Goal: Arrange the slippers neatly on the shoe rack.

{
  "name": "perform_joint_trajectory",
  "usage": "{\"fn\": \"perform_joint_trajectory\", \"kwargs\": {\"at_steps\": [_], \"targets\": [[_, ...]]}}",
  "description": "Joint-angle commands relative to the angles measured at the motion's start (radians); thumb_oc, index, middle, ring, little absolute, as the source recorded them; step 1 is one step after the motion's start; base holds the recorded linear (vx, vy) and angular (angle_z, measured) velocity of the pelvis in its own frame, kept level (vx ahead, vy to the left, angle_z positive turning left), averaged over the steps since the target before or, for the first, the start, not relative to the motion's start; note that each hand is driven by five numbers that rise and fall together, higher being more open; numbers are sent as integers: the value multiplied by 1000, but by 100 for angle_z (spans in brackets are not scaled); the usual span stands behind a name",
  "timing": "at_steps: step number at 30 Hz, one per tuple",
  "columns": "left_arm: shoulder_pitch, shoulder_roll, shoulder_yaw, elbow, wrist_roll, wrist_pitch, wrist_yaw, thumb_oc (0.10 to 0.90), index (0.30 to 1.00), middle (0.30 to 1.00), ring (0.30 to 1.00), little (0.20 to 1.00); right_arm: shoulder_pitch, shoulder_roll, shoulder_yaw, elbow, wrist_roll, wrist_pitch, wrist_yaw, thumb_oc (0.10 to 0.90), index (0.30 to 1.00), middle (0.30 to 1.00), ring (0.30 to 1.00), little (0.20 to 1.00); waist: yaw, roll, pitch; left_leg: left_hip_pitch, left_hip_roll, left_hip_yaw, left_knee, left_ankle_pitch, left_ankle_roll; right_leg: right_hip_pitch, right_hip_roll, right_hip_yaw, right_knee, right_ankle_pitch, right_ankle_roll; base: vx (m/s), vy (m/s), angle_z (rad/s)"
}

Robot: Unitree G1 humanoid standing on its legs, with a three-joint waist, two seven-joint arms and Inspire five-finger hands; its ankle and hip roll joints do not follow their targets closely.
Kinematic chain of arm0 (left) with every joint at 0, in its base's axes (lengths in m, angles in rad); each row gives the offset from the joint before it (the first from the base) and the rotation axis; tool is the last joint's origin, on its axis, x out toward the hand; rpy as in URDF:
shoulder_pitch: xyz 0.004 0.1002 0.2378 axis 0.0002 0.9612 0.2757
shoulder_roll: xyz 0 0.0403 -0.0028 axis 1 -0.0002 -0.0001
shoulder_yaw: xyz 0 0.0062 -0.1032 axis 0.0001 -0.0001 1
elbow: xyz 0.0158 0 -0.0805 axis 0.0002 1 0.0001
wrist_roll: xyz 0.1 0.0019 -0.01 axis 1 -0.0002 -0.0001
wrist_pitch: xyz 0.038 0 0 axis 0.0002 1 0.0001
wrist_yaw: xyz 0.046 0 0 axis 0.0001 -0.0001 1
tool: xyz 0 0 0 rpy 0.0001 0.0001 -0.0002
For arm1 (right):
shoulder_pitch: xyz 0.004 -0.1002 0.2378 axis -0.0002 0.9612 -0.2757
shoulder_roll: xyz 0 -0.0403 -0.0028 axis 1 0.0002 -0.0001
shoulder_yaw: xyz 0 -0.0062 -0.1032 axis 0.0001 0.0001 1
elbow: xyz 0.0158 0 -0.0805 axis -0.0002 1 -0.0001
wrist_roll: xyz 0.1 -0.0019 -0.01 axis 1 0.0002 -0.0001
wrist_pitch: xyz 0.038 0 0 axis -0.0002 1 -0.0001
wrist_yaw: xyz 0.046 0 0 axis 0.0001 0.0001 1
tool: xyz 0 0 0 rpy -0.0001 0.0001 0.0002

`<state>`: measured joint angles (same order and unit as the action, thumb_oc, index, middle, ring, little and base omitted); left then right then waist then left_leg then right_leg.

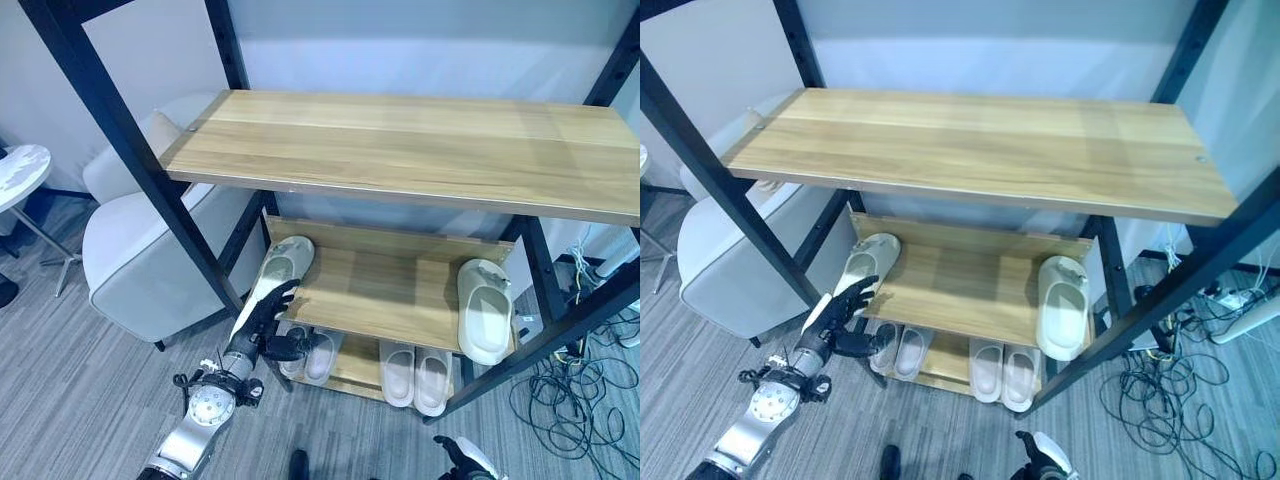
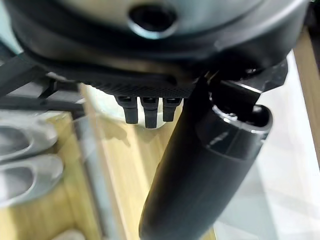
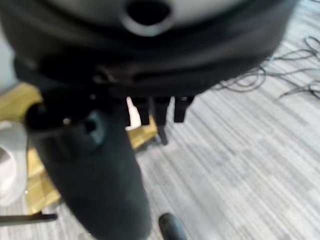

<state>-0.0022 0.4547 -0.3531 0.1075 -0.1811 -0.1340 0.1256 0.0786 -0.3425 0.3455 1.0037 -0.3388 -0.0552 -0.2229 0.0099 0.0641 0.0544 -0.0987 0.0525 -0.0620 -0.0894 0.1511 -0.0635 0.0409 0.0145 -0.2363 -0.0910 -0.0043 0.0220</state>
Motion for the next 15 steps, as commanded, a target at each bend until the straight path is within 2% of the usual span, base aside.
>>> {"fn": "perform_joint_trajectory", "kwargs": {"at_steps": [1, 8, 15], "targets": [[-145, -8, 56, -17, 61, -126, 67, 800, 900, 900, 900, 900, -18, -5, 13, -49, 19, -19, -32, 800, 900, 900, 900, 900, -12, -59, -35, 20, -62, 55, 2, -101, -18, -72, -65, 112, 4, 21, 118, 0, 0, 0], [-232, 10, 70, 54, 175, -111, 154, 800, 900, 900, 900, 900, -11, -9, 16, -58, 17, -23, -35, 800, 900, 900, 900, 900, -24, -61, -46, 12, -59, 62, 2, -105, -20, -86, -68, 118, 4, 27, 122, 9, 3, 0], [-312, 79, 76, 149, 339, -75, 208, 800, 900, 900, 900, 900, -15, -22, 22, -62, 17, -29, -34, 800, 900, 900, 900, 900, -39, -57, -56, -4, -57, 71, 2, -108, -20, -113, -71, 130, 4, 37, 126, 15, 8, -7]]}}
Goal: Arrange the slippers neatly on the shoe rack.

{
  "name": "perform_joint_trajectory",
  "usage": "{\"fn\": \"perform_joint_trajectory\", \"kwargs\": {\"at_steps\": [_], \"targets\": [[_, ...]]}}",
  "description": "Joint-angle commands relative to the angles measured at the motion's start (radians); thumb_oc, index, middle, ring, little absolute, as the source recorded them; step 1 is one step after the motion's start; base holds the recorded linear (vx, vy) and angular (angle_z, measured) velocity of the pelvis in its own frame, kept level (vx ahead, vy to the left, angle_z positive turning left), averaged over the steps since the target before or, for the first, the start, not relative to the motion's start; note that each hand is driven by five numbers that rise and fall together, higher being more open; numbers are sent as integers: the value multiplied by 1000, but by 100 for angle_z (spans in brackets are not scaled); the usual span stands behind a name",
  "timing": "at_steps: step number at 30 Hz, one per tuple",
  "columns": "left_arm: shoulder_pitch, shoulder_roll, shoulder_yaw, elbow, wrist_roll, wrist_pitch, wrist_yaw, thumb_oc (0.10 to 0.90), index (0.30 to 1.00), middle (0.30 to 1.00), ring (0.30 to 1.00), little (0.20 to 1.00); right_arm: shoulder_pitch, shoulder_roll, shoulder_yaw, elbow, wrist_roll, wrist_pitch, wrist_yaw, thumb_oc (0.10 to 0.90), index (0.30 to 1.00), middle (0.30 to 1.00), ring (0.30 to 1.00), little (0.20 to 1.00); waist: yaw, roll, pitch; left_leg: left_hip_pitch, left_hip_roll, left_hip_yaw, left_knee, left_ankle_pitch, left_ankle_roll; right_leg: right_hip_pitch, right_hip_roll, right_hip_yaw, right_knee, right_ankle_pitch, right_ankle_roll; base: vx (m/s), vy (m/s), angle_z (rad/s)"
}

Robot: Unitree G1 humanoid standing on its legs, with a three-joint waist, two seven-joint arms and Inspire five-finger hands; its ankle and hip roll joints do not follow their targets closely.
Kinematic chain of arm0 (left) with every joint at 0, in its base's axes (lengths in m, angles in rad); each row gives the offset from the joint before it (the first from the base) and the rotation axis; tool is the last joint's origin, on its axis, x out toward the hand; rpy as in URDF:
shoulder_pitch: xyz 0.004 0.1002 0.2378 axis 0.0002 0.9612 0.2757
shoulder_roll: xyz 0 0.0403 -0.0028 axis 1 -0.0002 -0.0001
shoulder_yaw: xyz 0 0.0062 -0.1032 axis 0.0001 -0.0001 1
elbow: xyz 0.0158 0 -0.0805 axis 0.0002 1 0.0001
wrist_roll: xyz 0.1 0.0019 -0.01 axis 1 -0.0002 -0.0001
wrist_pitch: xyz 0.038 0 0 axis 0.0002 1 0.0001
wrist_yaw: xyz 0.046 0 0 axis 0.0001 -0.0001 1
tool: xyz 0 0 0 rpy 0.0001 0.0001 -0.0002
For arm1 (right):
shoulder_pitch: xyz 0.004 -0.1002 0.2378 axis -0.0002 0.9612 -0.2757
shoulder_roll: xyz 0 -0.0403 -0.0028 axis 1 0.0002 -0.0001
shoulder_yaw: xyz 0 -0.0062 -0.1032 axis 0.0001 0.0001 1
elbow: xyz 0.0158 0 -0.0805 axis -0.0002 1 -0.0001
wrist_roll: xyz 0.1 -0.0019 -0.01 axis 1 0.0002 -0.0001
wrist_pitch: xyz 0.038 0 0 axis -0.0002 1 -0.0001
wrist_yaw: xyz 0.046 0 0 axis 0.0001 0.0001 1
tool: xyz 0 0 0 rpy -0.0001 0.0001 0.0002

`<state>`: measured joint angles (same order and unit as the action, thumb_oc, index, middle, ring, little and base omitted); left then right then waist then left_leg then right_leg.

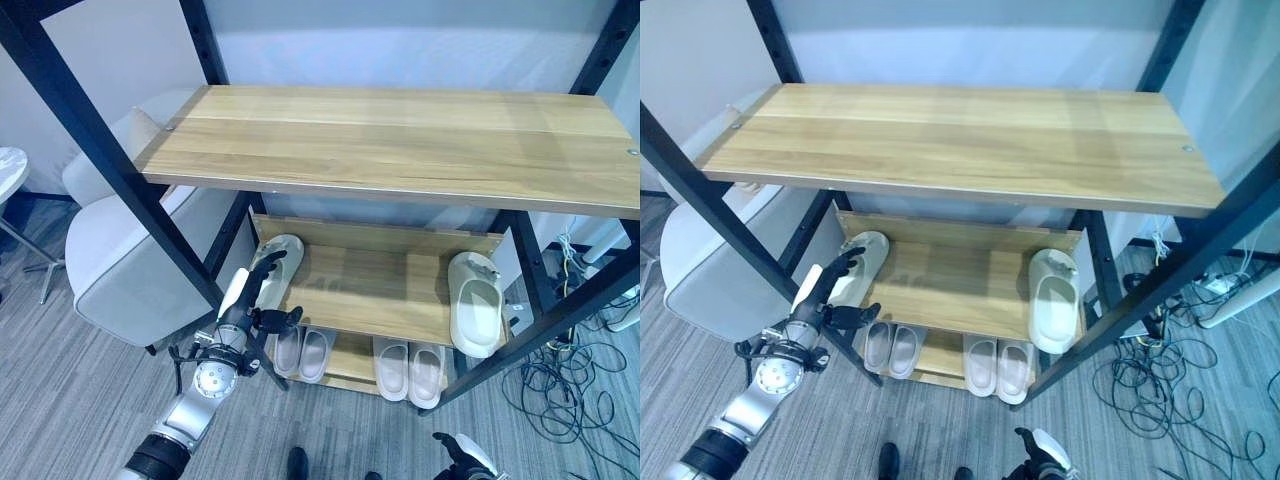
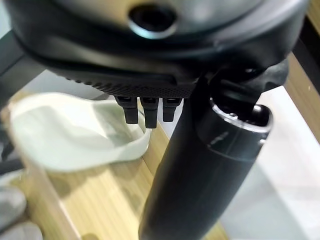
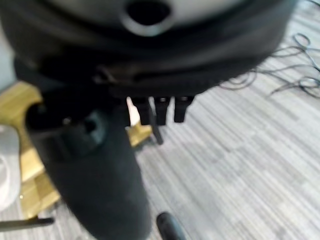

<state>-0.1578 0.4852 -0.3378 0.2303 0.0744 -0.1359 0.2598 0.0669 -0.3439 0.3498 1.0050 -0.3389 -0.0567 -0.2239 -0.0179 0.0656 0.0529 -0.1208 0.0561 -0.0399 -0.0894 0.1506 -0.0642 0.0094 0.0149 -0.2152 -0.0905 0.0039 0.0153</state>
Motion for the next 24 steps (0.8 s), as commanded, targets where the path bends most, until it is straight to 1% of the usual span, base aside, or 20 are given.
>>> {"fn": "perform_joint_trajectory", "kwargs": {"at_steps": [1, 4, 7, 9, 12, 20, 22, 24], "targets": [[-157, 48, 60, 28, 85, -74, 75, 800, 900, 900, 900, 900, -3, -20, 17, -64, 17, -28, -33, 800, 900, 900, 900, 900, -10, -59, -55, 18, -60, 49, 2, -108, -19, -82, -72, 109, 3, 29, 133, 3, 7, -8], [-193, 84, 64, 69, 159, -56, 105, 800, 900, 900, 900, 900, -3, -26, 18, -69, 16, -30, -31, 800, 900, 900, 900, 900, -19, -55, -58, 4, -61, 52, 2, -108, -18, -102, -74, 114, 3, 35, 135, 1, 3, -1], [-208, 104, 66, 90, 198, -47, 121, 800, 900, 900, 900, 900, 0, -28, 19, -74, 14, -35, -29, 800, 900, 900, 900, 900, -22, -53, -60, -7, -61, 56, 2, -106, -18, -114, -75, 119, 3, 39, 136, -13, 16, -4], [-236, 133, 60, 124, 255, -32, 135, 800, 900, 900, 900, 900, 0, -32, 21, -75, 11, -37, -27, 800, 900, 900, 900, 900, -25, -51, -63, -21, -61, 60, 2, -104, -18, -131, -75, 122, 3, 45, 137, -10, 10, -3], [-251, 151, 52, 160, 282, -22, 141, 800, 900, 900, 900, 900, -7, -29, 26, -57, 11, -36, -25, 800, 900, 900, 900, 900, -27, -50, -68, -28, -62, 63, 2, -103, -17, -142, -77, 128, 3, 51, 138, 1, 15, -19], [-313, 164, 14, 258, 325, 2, 150, 800, 900, 900, 900, 900, -12, -31, 37, -59, 9, -37, -19, 800, 900, 900, 900, 900, -35, -53, -78, -53, -61, 67, 2, -99, -16, -174, -80, 136, 3, 61, 137, 0, 5, -3], [-352, 173, -12, 302, 339, 11, 149, 800, 900, 900, 900, 900, -13, -38, 42, -66, 9, -38, -19, 800, 900, 900, 900, 900, -40, -54, -83, -70, -62, 70, 2, -95, -16, -194, -81, 140, 3, 67, 135, 0, 0, 0], [-369, 175, -25, 313, 346, 15, 146, 800, 900, 900, 900, 900, -14, -37, 43, -67, 11, -38, -17, 800, 900, 900, 900, 900, -42, -55, -84, -78, -61, 71, 2, -93, -16, -202, -81, 140, 3, 70, 135, 0, 0, 0]]}}
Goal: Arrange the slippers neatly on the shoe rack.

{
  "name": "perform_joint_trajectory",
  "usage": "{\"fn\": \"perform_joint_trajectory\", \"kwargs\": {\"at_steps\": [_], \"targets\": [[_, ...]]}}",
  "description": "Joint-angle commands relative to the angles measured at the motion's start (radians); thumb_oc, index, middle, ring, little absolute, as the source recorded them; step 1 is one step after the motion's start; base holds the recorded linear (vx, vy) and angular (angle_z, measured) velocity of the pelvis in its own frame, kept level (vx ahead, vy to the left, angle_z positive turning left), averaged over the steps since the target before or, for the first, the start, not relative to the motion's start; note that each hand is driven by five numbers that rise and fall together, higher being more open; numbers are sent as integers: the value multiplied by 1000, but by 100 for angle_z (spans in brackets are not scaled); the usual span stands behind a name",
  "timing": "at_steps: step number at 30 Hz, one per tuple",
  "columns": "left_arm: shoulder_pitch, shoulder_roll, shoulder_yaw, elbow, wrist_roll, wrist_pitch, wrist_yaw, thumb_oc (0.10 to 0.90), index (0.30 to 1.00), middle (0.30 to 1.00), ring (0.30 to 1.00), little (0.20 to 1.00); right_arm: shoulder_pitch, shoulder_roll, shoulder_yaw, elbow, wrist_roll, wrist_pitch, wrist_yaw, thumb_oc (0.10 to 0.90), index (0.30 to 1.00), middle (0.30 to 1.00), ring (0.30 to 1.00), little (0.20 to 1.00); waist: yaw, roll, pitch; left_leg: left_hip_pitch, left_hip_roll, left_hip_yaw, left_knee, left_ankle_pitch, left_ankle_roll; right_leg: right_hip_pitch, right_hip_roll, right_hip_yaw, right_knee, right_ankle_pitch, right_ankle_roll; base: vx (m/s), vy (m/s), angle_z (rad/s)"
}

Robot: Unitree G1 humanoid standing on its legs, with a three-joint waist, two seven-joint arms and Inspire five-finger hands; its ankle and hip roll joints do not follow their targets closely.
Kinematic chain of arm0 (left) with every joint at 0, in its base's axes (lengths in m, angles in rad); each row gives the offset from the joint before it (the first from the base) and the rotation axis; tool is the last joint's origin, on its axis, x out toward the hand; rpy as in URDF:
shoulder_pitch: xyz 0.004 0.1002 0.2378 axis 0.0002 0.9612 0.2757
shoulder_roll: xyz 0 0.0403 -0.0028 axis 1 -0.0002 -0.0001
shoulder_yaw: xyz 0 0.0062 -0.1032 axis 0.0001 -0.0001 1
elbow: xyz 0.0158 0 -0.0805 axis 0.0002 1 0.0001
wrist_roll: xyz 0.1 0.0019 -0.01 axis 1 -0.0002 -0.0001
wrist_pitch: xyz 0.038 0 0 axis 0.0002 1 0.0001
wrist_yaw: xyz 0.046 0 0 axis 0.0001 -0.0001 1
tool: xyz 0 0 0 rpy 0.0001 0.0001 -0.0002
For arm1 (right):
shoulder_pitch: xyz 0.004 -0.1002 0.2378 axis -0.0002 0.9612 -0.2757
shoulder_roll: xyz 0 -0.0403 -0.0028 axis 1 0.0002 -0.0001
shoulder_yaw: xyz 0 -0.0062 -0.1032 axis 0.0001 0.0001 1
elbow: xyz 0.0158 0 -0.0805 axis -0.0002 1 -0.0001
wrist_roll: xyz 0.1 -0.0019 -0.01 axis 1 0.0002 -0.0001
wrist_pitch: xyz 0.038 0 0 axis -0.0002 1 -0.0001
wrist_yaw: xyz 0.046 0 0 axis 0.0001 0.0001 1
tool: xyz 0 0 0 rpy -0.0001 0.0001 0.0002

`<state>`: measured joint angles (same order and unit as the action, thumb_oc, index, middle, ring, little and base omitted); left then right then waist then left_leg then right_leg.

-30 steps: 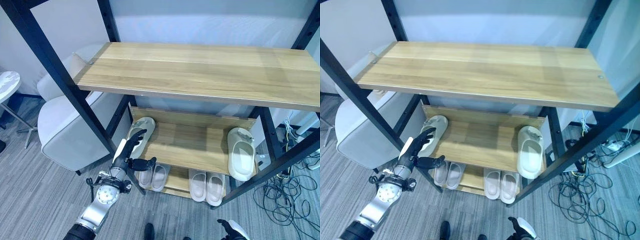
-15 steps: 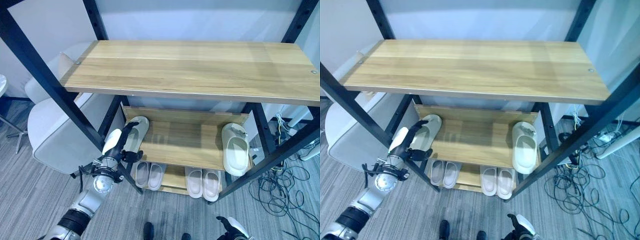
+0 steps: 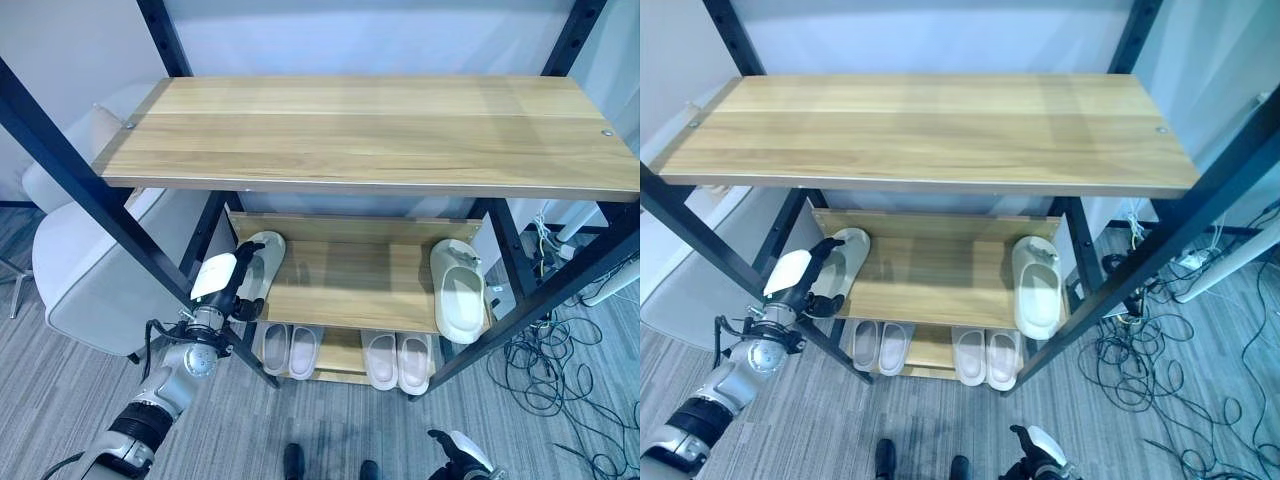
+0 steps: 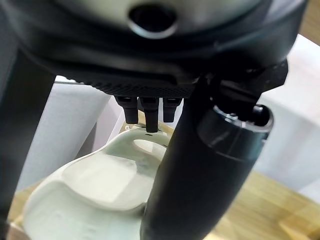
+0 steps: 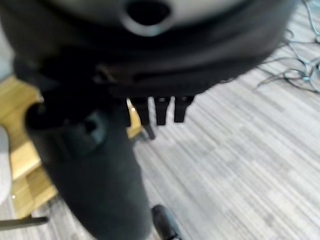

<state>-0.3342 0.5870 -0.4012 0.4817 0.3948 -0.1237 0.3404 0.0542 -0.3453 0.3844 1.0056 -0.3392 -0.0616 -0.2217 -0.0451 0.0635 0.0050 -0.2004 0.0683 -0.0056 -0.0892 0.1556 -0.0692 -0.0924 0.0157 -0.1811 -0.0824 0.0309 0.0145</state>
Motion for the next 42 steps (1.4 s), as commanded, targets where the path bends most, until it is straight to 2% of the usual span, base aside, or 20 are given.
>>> {"fn": "perform_joint_trajectory", "kwargs": {"at_steps": [1, 3, 4, 5, 6, 15, 32, 33, 34, 35, 42], "targets": [[-216, 73, 21, 87, 35, 9, 62, 800, 900, 900, 900, 900, -3, -35, 13, -67, 11, -32, -19, 800, 900, 900, 900, 900, -20, -54, -39, -9, -73, 37, 2, -96, -10, -114, -84, 108, -5, 47, 134, 0, 0, 0], [-231, 73, 9, 105, 35, 9, 62, 800, 900, 900, 900, 900, -4, -35, 14, -67, 13, -32, -20, 800, 900, 900, 900, 900, -21, -56, -43, -18, -72, 38, 2, -93, -11, -123, -84, 109, -5, 50, 133, 0, 0, 0], [-248, 74, -3, 117, 34, 9, 57, 665, 698, 698, 698, 698, -4, -36, 16, -70, 15, -31, -19, 800, 900, 900, 900, 900, -24, -58, -45, -27, -72, 40, 2, -91, -10, -134, -84, 110, -5, 53, 133, 0, 0, 0], [-250, 74, -4, 119, 34, 9, 58, 588, 582, 582, 582, 582, -4, -36, 16, -69, 15, -31, -19, 800, 900, 900, 900, 900, -23, -59, -47, -28, -72, 40, 2, -91, -9, -136, -84, 110, -5, 54, 133, 0, 0, 0], [-258, 67, -10, 126, 22, 5, 53, 400, 300, 300, 300, 300, -5, -34, 17, -62, 17, -30, -19, 800, 900, 900, 900, 900, -25, -62, -50, -38, -71, 44, 2, -88, -9, -146, -84, 112, -5, 57, 132, 0, 0, 0], [-253, 35, -8, 91, -29, -15, 43, 400, 300, 300, 300, 300, -4, -26, 16, -59, 26, -23, -19, 800, 900, 900, 900, 900, -26, -68, -54, -56, -72, 52, 2, -83, -7, -169, -86, 122, -5, 65, 130, -5, -2, -7], [-234, -62, -14, -59, -113, -51, 25, 400, 300, 300, 300, 300, -19, -17, 11, -62, 28, -7, -32, 800, 900, 900, 900, 900, -28, -61, -25, -60, -74, 62, 2, -81, -6, -184, -87, 136, -5, 76, 133, -2, -1, -2], [-234, -63, -14, -65, -113, -52, 25, 433, 349, 349, 349, 349, -19, -18, 11, -63, 28, -7, -32, 800, 900, 900, 900, 900, -27, -60, -23, -59, -74, 63, 2, -81, -6, -183, -87, 137, -5, 77, 133, 2, -8, -15], [-232, -62, -14, -75, -114, -53, 25, 643, 665, 665, 665, 665, -19, -17, 12, -60, 27, -5, -33, 800, 900, 900, 900, 900, -27, -59, -21, -57, -73, 65, 2, -81, -5, -182, -87, 138, -5, 77, 133, 4, -4, -14], [-229, -62, -13, -83, -114, -54, 26, 800, 900, 900, 900, 900, -20, -18, 12, -61, 26, -6, -35, 800, 900, 900, 900, 900, -26, -58, -19, -55, -73, 66, 2, -82, -4, -181, -86, 140, -5, 77, 133, -2, -6, -10], [-201, -44, 9, -138, -114, -65, 28, 800, 900, 900, 900, 900, -22, -18, 8, -59, 28, -9, -37, 800, 900, 900, 900, 900, -21, -56, -7, -39, -72, 68, 2, -86, -4, -168, -84, 141, -5, 74, 133, -1, -2, -1]]}}
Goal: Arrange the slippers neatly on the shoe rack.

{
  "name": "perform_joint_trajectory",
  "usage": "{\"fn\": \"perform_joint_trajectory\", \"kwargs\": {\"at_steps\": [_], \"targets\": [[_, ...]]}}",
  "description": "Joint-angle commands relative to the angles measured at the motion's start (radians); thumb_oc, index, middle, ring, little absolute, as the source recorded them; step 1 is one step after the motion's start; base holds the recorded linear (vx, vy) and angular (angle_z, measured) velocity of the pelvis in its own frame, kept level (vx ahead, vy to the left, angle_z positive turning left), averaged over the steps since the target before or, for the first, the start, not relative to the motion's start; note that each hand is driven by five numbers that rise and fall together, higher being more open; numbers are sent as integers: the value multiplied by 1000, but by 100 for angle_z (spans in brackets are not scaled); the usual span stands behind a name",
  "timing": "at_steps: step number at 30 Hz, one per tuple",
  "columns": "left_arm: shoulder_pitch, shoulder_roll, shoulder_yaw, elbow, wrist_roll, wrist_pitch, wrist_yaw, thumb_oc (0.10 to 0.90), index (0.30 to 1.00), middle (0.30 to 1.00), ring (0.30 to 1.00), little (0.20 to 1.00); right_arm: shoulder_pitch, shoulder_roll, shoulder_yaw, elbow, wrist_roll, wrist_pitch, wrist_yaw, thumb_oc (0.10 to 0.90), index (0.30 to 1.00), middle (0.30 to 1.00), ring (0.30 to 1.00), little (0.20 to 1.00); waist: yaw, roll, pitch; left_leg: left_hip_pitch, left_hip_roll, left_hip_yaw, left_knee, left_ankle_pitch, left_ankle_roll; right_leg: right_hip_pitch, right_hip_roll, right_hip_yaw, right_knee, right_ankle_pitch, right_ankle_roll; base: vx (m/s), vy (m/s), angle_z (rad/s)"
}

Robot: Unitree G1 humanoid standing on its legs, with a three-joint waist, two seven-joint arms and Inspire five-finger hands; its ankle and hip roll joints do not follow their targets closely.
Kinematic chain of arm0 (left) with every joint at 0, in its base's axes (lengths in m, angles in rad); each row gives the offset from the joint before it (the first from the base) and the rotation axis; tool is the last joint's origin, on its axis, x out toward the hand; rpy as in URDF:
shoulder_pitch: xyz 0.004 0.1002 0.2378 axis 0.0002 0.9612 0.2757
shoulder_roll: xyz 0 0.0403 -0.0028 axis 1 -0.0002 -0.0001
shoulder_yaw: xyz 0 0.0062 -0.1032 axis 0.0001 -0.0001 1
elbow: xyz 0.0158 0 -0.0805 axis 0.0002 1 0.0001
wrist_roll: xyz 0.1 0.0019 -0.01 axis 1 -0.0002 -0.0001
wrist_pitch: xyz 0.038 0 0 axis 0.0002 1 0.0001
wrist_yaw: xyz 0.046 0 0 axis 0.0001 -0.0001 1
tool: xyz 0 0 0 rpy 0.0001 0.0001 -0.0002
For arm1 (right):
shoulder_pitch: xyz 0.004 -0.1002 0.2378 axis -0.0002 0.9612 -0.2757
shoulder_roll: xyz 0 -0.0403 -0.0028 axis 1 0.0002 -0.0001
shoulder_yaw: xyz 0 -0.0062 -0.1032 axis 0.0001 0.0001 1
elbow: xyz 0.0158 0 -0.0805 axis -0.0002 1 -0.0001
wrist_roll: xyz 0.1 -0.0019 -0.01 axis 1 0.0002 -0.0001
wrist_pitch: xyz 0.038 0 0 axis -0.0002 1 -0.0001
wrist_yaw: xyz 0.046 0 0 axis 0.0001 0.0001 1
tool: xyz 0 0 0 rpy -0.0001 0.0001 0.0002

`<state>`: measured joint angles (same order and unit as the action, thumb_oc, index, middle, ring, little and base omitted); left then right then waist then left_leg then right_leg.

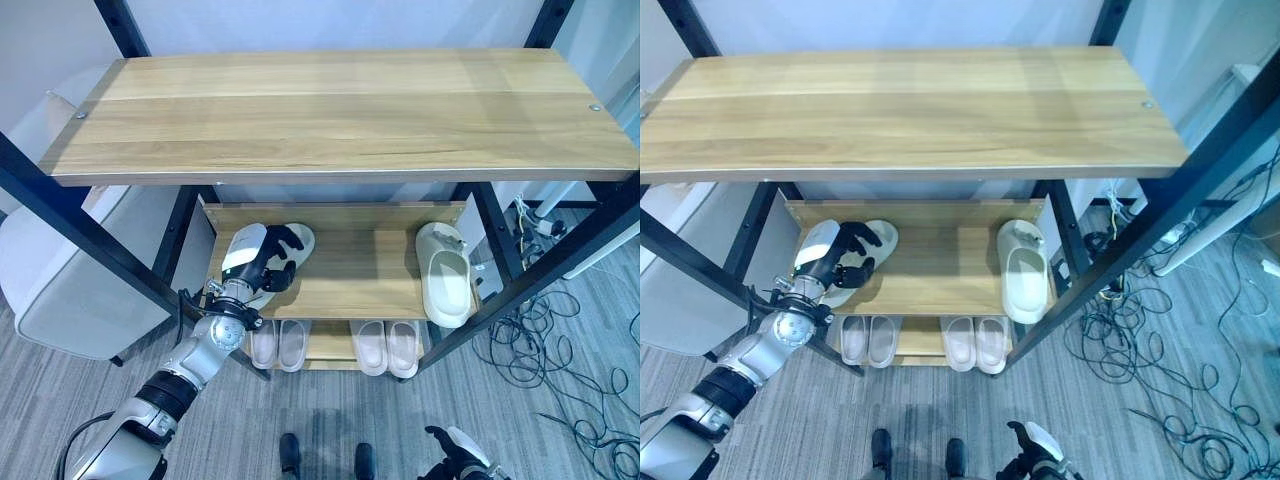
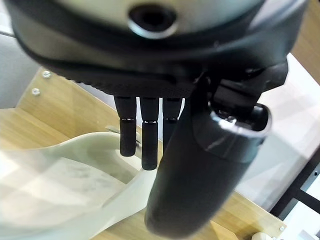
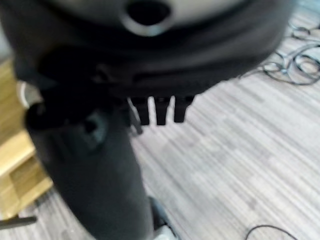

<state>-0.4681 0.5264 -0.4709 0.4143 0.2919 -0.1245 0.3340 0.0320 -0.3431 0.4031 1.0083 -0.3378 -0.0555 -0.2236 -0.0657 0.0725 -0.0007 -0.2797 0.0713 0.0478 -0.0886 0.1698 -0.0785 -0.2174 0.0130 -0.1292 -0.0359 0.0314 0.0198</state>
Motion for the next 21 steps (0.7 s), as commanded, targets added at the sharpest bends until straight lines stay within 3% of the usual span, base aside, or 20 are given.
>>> {"fn": "perform_joint_trajectory", "kwargs": {"at_steps": [1, 13, 21], "targets": [[-67, 17, 79, -71, -11, -64, 34, 800, 900, 900, 900, 900, 0, -20, -11, -62, 27, -15, -35, 800, 900, 900, 900, 900, -1, -65, -2, 40, -75, 14, 1, -100, 5, -42, -82, 89, -51, 74, 128, 0, 0, 0], [-20, 78, 122, -151, 23, -80, 30, 800, 900, 900, 900, 900, 0, -14, -17, -63, 34, -25, -31, 800, 900, 900, 900, 900, 10, -70, 0, 51, -74, 4, 1, -104, 3, -29, -80, 72, -51, 66, 125, 0, 0, 0], [-72, 156, 124, -128, 101, -59, 59, 800, 900, 900, 900, 900, -13, -21, -9, -56, 38, -29, -26, 800, 900, 900, 900, 900, 14, -72, 7, 48, -72, 2, 1, -105, 3, -30, -82, 63, -51, 68, 127, 0, 0, 0]]}}
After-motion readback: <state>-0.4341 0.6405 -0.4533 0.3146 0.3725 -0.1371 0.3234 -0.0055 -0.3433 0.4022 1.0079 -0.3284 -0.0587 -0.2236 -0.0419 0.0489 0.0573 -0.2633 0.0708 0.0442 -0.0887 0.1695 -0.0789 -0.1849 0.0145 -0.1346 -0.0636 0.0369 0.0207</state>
